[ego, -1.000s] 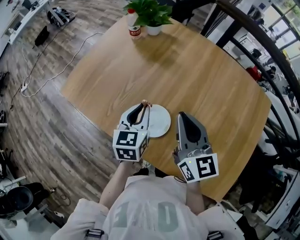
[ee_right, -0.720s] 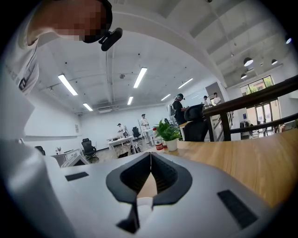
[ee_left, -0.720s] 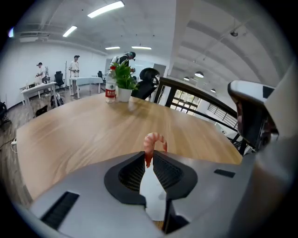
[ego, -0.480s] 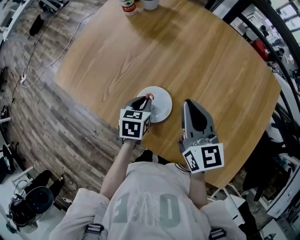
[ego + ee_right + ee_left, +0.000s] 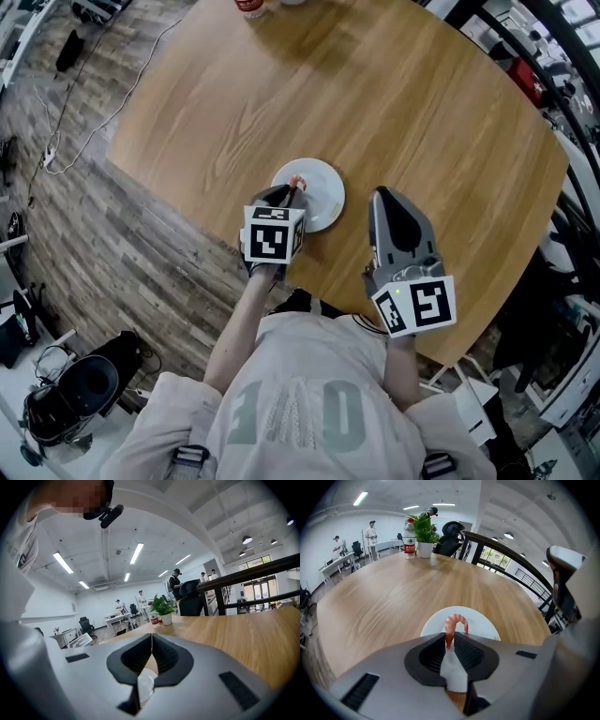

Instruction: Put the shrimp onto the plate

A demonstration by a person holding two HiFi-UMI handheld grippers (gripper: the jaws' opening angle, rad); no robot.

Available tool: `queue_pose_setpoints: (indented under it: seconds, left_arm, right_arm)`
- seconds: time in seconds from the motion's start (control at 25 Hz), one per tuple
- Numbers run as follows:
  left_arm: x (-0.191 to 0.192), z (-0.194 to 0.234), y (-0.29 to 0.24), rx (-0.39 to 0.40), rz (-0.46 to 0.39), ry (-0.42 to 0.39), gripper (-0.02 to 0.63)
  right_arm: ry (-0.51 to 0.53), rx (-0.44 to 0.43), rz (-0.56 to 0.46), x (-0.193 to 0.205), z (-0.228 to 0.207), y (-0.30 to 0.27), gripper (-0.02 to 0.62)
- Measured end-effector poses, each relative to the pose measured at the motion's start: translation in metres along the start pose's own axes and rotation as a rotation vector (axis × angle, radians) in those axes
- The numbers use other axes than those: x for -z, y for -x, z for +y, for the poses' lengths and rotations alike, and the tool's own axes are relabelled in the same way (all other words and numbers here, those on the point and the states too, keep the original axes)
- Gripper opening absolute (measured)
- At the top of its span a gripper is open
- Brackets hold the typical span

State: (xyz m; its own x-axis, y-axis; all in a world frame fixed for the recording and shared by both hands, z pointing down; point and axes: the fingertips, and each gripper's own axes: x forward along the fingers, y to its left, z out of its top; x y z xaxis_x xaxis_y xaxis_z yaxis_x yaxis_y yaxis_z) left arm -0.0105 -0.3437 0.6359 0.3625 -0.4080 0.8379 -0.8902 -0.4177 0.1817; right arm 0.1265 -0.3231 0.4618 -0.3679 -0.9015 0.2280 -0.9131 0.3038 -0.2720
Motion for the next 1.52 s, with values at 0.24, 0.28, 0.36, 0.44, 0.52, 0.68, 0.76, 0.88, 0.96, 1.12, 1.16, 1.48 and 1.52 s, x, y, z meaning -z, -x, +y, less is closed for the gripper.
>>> queue_pose_setpoints:
  seconds: [0.24,0.28,0.36,0.44,0.52,0.68,0.76,0.88,0.96,1.12,1.16,1.48,1.52]
  left_arm:
    - [-0.002,-0.001,0.005,-0.013,-0.013,-0.008,0.062]
    - [-0.002,-0.001,0.006,-0.014,-0.018,-0.01,0.063]
    - [-0.005,-0.001,0.006,-0.014,-0.028,-0.012,0.063]
    - [-0.007,-0.002,0.007,-0.012,-0.039,-0.015,0.063]
    - [-0.01,-0.003,0.011,-0.013,-0.053,-0.019,0.063]
    - [-0.025,-0.002,0.02,-0.012,-0.114,-0.014,0.063]
    - [-0.039,-0.002,0.028,-0.015,-0.163,-0.011,0.063]
    - [-0.066,-0.007,0.047,-0.004,-0.265,-0.017,0.063]
    - [-0.086,-0.012,0.068,-0.002,-0.374,-0.042,0.063]
    - [-0.122,-0.024,0.126,0.069,-0.657,-0.104,0.041]
    - [-0.128,-0.024,0.142,0.077,-0.709,-0.116,0.029]
    - [-0.149,-0.02,0.296,0.027,-1.116,-0.192,0.009]
    - [-0.148,-0.019,0.314,0.032,-1.16,-0.194,0.009]
  right_arm:
    - [0.0,-0.019,-0.008,-0.003,0.006,0.007,0.02]
    - [0.0,-0.02,-0.009,-0.003,0.007,0.008,0.02]
    - [0.001,-0.019,-0.014,-0.004,0.007,0.008,0.02]
    - [0.002,-0.018,-0.023,-0.005,0.007,0.008,0.02]
    - [0.004,-0.023,-0.027,-0.006,0.008,0.008,0.02]
    - [0.018,-0.021,-0.036,-0.012,0.011,0.006,0.02]
    - [0.021,-0.018,-0.052,-0.019,0.013,0.005,0.02]
    - [0.043,-0.006,-0.085,-0.033,0.017,0.005,0.02]
    - [0.067,-0.002,-0.109,-0.043,0.024,0.006,0.02]
    - [0.13,-0.016,-0.162,-0.063,0.043,0.008,0.02]
    - [0.15,-0.016,-0.179,-0.07,0.048,0.008,0.02]
    - [0.294,-0.03,-0.295,-0.111,0.099,0.031,0.02]
    - [0.315,-0.035,-0.304,-0.113,0.107,0.034,0.02]
